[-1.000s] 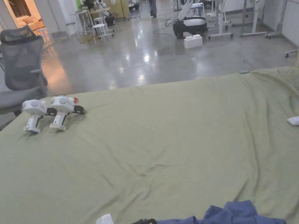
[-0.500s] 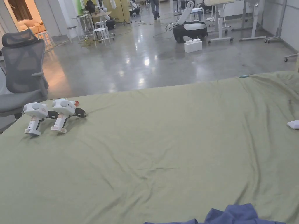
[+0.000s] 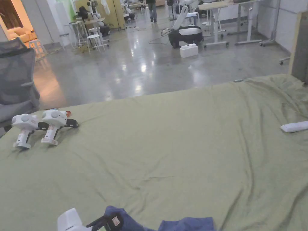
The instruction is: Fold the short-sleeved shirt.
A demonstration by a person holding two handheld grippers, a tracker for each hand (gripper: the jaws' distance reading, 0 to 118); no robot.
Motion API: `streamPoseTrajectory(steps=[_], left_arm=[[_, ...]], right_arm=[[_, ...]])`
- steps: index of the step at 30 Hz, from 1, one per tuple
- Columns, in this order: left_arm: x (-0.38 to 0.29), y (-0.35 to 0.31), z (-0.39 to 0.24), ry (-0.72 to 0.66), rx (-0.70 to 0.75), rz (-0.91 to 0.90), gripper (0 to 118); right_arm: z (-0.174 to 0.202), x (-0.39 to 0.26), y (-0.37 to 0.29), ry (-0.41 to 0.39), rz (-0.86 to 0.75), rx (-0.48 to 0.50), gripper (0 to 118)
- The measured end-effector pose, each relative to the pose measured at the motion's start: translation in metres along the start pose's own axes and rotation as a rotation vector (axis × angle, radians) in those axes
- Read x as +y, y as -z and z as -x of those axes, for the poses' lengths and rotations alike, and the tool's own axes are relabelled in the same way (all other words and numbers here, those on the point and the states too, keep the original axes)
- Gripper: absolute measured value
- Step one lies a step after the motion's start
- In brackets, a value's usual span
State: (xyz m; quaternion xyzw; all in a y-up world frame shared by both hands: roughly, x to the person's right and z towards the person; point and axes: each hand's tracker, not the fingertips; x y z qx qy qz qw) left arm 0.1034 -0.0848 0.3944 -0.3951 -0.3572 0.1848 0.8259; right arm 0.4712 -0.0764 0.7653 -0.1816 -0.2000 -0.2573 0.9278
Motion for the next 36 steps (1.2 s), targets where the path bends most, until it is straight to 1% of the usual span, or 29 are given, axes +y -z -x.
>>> streamPoseTrajectory(steps=[1,3,4,6,10,11,12,13,14,15,16,17,18,19,20,21,22,23,25,26,27,29,31,32,33,35,36], left_arm=[[-0.007,0.018,-0.014,0.025,-0.006,0.038,13],[-0.028,0.054,-0.044,0.097,-0.115,0.118,13],[-0.037,0.071,-0.057,0.135,-0.123,0.166,13],[-0.056,0.104,-0.080,0.198,-0.089,0.239,13],[-0.084,0.142,-0.107,0.267,-0.119,0.316,17],[-0.090,0.149,-0.111,0.277,-0.123,0.330,22],[-0.093,0.155,-0.114,0.263,-0.133,0.336,32],[-0.093,0.157,-0.112,0.251,-0.136,0.346,53],[-0.090,0.158,-0.110,0.205,-0.178,0.373,69],[-0.084,0.155,-0.109,0.157,-0.232,0.373,80],[-0.078,0.148,-0.108,0.128,-0.263,0.354,85],[-0.070,0.140,-0.104,0.119,-0.277,0.314,82],[-0.062,0.131,-0.100,0.118,-0.288,0.278,69],[-0.055,0.123,-0.095,0.120,-0.305,0.255,35],[-0.052,0.117,-0.091,0.117,-0.280,0.219,9],[-0.053,0.114,-0.088,0.109,-0.220,0.187,3],[-0.056,0.114,-0.085,0.104,-0.149,0.172,1],[-0.060,0.120,-0.079,0.089,-0.163,0.205,0],[-0.074,0.133,-0.071,0.017,-0.254,0.320,0],[-0.084,0.141,-0.071,-0.023,-0.269,0.357,0],[-0.095,0.150,-0.072,-0.032,-0.279,0.401,0],[-0.114,0.170,-0.079,0.018,-0.269,0.448,0],[-0.130,0.190,-0.085,0.083,-0.194,0.497,0],[-0.137,0.196,-0.085,0.113,-0.156,0.487,0],[-0.140,0.198,-0.089,0.085,-0.181,0.463,0],[-0.133,0.196,-0.097,0.111,-0.164,0.463,0],[-0.131,0.192,-0.100,0.129,-0.163,0.456,0]], right_arm=[[-0.001,0.000,-0.002,0.007,-0.003,0.006,0],[-0.002,0.000,-0.007,0.010,-0.007,0.009,0],[-0.003,-0.001,-0.010,0.006,-0.012,0.001,0],[-0.008,-0.003,-0.014,0.003,-0.010,-0.018,0],[-0.020,-0.010,-0.019,0.040,-0.005,-0.061,0],[-0.023,-0.011,-0.019,0.048,-0.002,-0.072,0],[-0.026,-0.012,-0.019,0.054,0.003,-0.077,0],[-0.029,-0.013,-0.018,0.058,0.008,-0.078,0],[-0.031,-0.014,-0.017,0.061,0.011,-0.081,0],[-0.032,-0.014,-0.017,0.061,0.013,-0.084,0],[-0.032,-0.014,-0.017,0.059,0.012,-0.086,0],[-0.033,-0.014,-0.018,0.056,0.009,-0.086,0],[-0.034,-0.015,-0.018,0.055,0.007,-0.085,0],[-0.035,-0.015,-0.019,0.058,0.005,-0.084,0],[-0.037,-0.015,-0.018,0.061,0.007,-0.083,0],[-0.038,-0.015,-0.017,0.063,0.009,-0.085,0],[-0.039,-0.016,-0.016,0.065,0.011,-0.088,0],[-0.043,-0.016,-0.015,0.067,0.013,-0.091,0],[-0.043,-0.015,-0.017,0.069,0.012,-0.095,0],[-0.043,-0.015,-0.018,0.069,0.009,-0.096,0],[-0.041,-0.014,-0.020,0.067,0.009,-0.095,0],[-0.040,-0.013,-0.021,0.062,0.011,-0.098,0],[-0.038,-0.014,-0.021,0.055,0.022,-0.103,0],[-0.036,-0.015,-0.020,0.052,0.033,-0.103,0],[-0.034,-0.017,-0.018,0.050,0.041,-0.101,0],[-0.027,-0.021,-0.010,0.053,0.082,-0.069,0],[-0.023,-0.024,-0.003,0.049,0.112,-0.037,0]])
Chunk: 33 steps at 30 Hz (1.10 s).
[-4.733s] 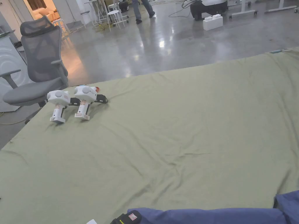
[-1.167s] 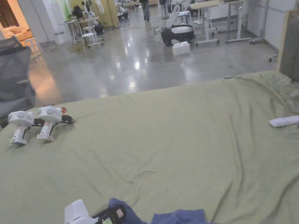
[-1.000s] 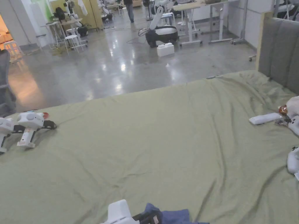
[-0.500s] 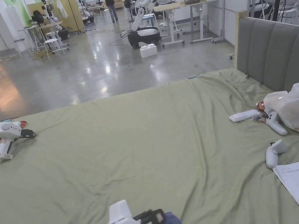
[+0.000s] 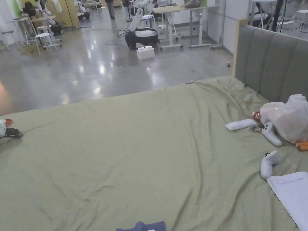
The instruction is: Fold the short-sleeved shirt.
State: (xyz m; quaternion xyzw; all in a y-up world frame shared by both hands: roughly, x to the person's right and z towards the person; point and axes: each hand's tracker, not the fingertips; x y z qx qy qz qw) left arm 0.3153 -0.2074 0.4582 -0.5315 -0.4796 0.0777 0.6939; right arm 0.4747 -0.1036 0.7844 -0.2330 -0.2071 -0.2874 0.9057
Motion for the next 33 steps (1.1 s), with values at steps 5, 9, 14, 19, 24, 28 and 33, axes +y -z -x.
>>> streamPoseTrajectory(steps=[5,9,14,19,24,28,33], left_arm=[[0.006,-0.060,-0.001,-0.015,-0.128,-0.153,31],[0.008,-0.131,0.023,-0.035,-0.137,-0.267,101],[-0.006,-0.183,0.078,-0.100,-0.019,-0.322,102],[-0.016,-0.190,0.128,-0.292,-0.097,-0.282,103],[-0.013,-0.154,0.150,-0.353,-0.140,-0.220,103],[-0.010,-0.121,0.145,-0.329,-0.180,-0.171,102],[-0.004,-0.095,0.133,-0.267,-0.142,-0.132,41]], right_arm=[[0.039,-0.005,0.062,-0.125,0.139,0.108,0],[0.077,-0.005,0.125,-0.185,0.243,0.259,0],[0.102,-0.015,0.211,-0.353,0.391,0.130,0],[0.105,-0.028,0.234,-0.526,0.493,0.024,0],[0.109,-0.023,0.244,-0.492,0.531,-0.006,0],[0.105,-0.022,0.243,-0.476,0.535,0.004,0],[0.104,-0.026,0.240,-0.446,0.515,-0.003,0]])
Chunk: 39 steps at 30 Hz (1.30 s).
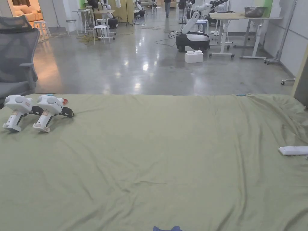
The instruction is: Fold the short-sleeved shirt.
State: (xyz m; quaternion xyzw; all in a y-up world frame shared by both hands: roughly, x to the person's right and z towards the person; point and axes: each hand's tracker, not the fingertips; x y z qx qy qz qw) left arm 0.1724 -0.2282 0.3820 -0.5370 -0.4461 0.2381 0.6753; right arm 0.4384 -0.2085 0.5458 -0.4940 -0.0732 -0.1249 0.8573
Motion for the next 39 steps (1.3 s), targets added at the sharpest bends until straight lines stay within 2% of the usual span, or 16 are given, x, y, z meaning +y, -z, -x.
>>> streamPoseTrajectory(steps=[1,4,7,9,10,15,19,20,21,25,27,29,30,34,36,39], left_arm=[[0.000,0.002,0.000,0.008,0.052,-0.006,37],[0.003,0.000,0.002,-0.014,0.039,0.003,24],[0.007,-0.014,-0.001,-0.107,-0.026,-0.035,21],[0.012,-0.047,0.001,-0.166,-0.147,-0.094,21],[0.017,-0.066,0.001,-0.114,-0.147,-0.107,21],[0.064,-0.188,0.037,0.007,0.143,-0.190,21],[0.101,-0.278,0.094,-0.118,0.325,-0.269,21],[0.111,-0.296,0.106,-0.098,0.392,-0.308,21],[0.119,-0.307,0.113,-0.069,0.450,-0.325,21],[0.145,-0.316,0.138,-0.211,0.472,-0.352,22],[0.153,-0.303,0.146,-0.163,0.511,-0.360,34],[0.145,-0.286,0.117,-0.091,0.647,-0.301,71],[0.144,-0.287,0.114,-0.049,0.702,-0.283,83],[0.129,-0.309,0.078,0.037,0.900,-0.377,87],[0.118,-0.325,0.050,0.184,0.980,-0.403,87],[0.074,-0.330,-0.032,0.446,0.940,-0.452,87]], right_arm=[[0.002,0.000,-0.001,-0.001,-0.003,-0.006,0],[0.005,0.000,-0.003,-0.013,-0.009,-0.017,0],[0.006,0.000,-0.020,-0.020,-0.029,-0.007,0],[0.009,-0.001,-0.048,0.028,-0.106,0.075,0],[0.010,-0.003,-0.063,0.038,-0.138,0.127,0],[0.007,-0.021,-0.088,0.058,-0.167,0.172,0],[0.010,-0.038,-0.082,0.020,-0.116,0.135,0],[0.011,-0.042,-0.079,0.020,-0.110,0.138,0],[0.011,-0.044,-0.076,0.030,-0.094,0.146,0],[0.009,-0.049,-0.062,0.156,-0.057,0.213,0],[0.004,-0.049,-0.055,0.168,-0.056,0.192,0],[0.005,-0.046,-0.061,0.158,-0.064,0.150,0],[0.005,-0.044,-0.073,0.137,-0.092,0.117,0],[0.003,-0.043,-0.111,0.090,-0.164,0.091,0],[0.001,-0.041,-0.126,0.076,-0.241,-0.010,0],[0.001,-0.036,-0.154,-0.006,-0.407,-0.133,0]])
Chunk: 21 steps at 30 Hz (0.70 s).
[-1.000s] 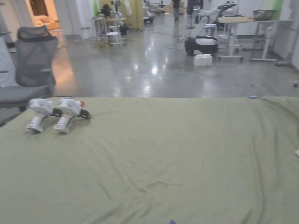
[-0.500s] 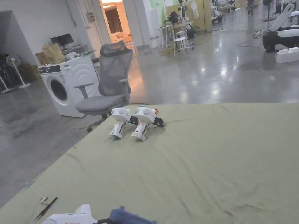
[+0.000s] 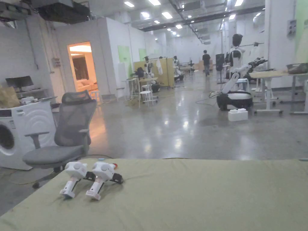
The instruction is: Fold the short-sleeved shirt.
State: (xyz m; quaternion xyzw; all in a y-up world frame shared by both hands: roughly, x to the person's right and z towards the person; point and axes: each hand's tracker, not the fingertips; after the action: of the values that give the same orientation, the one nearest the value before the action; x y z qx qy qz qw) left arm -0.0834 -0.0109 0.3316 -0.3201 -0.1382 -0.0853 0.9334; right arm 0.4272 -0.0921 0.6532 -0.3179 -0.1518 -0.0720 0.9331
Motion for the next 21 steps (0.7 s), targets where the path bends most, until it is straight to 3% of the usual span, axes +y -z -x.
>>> streamPoseTrajectory(steps=[3,6,11,16,18,19,21], left_arm=[[0.008,-0.066,-0.035,0.057,-0.089,-0.183,87],[0.009,-0.117,-0.084,0.076,-0.133,-0.394,87],[0.002,-0.145,-0.149,0.078,-0.123,-0.590,76],[0.001,-0.169,-0.211,0.060,-0.105,-0.728,73],[-0.001,-0.174,-0.228,0.126,-0.091,-0.735,59],[-0.004,-0.176,-0.233,0.164,-0.091,-0.739,40],[-0.009,-0.177,-0.237,0.198,-0.079,-0.759,21]], right_arm=[[-0.010,0.020,-0.023,0.049,-0.129,0.015,0],[-0.014,0.039,-0.045,0.050,-0.253,0.018,0],[-0.017,0.061,-0.068,0.097,-0.380,0.011,0],[-0.016,0.076,-0.082,0.019,-0.518,0.011,0],[-0.018,0.084,-0.087,-0.013,-0.528,0.018,0],[-0.019,0.087,-0.088,-0.015,-0.537,0.014,0],[-0.022,0.087,-0.094,-0.011,-0.559,0.007,0]])
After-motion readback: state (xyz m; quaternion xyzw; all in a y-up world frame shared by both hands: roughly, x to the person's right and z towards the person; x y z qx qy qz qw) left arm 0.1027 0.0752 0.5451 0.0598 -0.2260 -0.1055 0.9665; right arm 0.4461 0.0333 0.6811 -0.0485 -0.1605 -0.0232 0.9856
